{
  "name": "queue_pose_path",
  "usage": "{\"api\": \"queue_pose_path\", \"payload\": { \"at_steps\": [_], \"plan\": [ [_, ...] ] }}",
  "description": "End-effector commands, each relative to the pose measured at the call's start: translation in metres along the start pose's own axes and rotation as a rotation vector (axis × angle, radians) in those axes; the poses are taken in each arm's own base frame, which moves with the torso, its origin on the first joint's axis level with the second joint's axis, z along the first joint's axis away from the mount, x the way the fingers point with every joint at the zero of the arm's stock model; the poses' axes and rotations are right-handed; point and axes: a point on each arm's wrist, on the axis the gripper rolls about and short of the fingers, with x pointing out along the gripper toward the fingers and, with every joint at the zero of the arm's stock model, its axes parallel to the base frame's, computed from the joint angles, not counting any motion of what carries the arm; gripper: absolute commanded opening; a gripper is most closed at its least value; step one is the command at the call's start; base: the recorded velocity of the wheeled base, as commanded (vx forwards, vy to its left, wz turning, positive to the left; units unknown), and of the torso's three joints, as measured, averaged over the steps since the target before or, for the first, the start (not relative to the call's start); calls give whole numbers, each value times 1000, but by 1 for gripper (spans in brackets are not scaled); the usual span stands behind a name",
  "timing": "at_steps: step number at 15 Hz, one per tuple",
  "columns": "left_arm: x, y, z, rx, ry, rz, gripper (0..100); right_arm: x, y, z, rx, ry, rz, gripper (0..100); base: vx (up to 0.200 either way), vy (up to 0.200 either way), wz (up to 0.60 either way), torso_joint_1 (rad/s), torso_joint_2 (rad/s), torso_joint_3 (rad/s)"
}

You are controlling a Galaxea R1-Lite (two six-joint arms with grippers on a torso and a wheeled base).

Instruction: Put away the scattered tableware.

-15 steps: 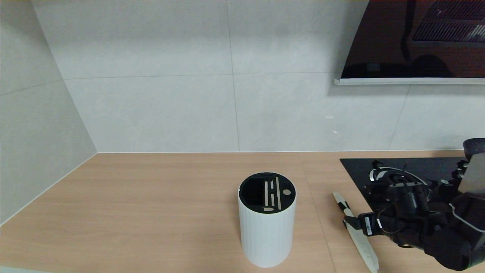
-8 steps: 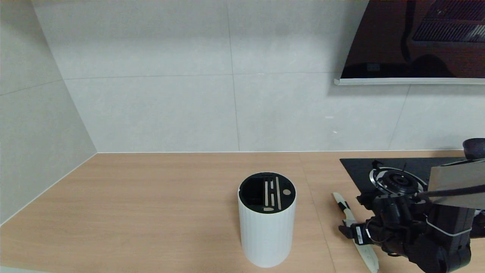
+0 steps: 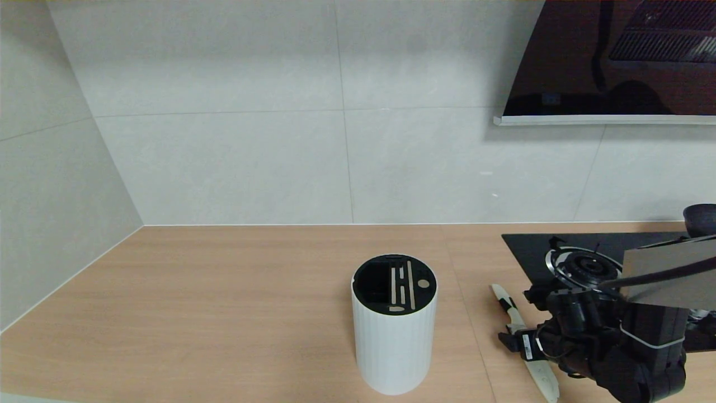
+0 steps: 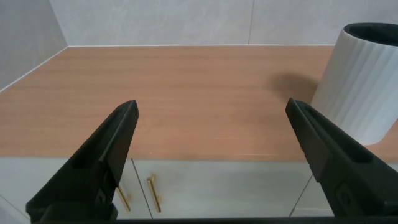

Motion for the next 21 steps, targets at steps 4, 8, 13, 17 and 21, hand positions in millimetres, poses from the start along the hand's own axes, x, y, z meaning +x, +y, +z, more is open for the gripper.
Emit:
{"api": "queue_pose_path", "payload": {
  "at_steps": [4, 8, 13, 17, 21],
  "plan": [
    [0, 0, 0, 0, 0, 0, 100, 3, 0, -1, 0, 1, -1, 0, 0, 0, 0, 0, 0, 0],
    [0, 0, 0, 0, 0, 0, 100, 3, 1, -1, 3, 1, -6, 0, 0, 0, 0, 0, 0, 0],
    [0, 0, 0, 0, 0, 0, 100, 4, 1, 0, 4, -2, -8, 0, 0, 0, 0, 0, 0, 0],
    [0, 0, 0, 0, 0, 2, 100, 2, 1, 3, 5, -13, -7, 0, 0, 0, 0, 0, 0, 0],
    [0, 0, 0, 3, 0, 0, 100, -31, 0, 34, 54, -138, 4, 0, 0, 0, 0, 0, 0, 0]
  ]
}}
